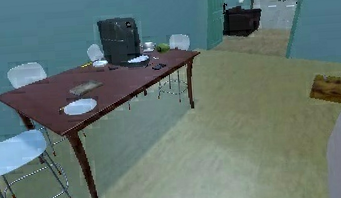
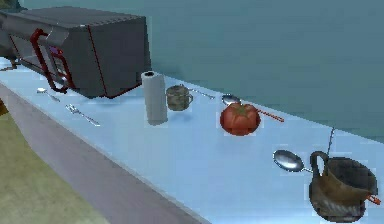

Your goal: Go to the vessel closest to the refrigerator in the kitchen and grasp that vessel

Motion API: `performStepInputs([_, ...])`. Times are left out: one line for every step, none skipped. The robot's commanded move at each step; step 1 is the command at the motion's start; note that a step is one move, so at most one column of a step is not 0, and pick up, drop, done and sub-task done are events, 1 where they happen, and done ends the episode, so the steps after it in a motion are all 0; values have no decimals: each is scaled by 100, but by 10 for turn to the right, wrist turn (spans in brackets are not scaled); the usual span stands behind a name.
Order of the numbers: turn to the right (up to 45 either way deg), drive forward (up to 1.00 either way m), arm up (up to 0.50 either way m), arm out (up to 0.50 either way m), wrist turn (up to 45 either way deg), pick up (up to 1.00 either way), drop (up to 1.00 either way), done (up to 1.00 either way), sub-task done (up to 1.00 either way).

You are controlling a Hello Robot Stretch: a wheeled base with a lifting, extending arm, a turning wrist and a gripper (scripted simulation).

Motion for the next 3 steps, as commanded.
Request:
performStepInputs([0, 0, 38, 0, 0, 0, 0, 0, 0])
performStepInputs([0, 0, 0, 46, 0, 0, 0, 0, 0])
performStepInputs([0, 0, 0, 0, 450, 0, 0, 0, 0])
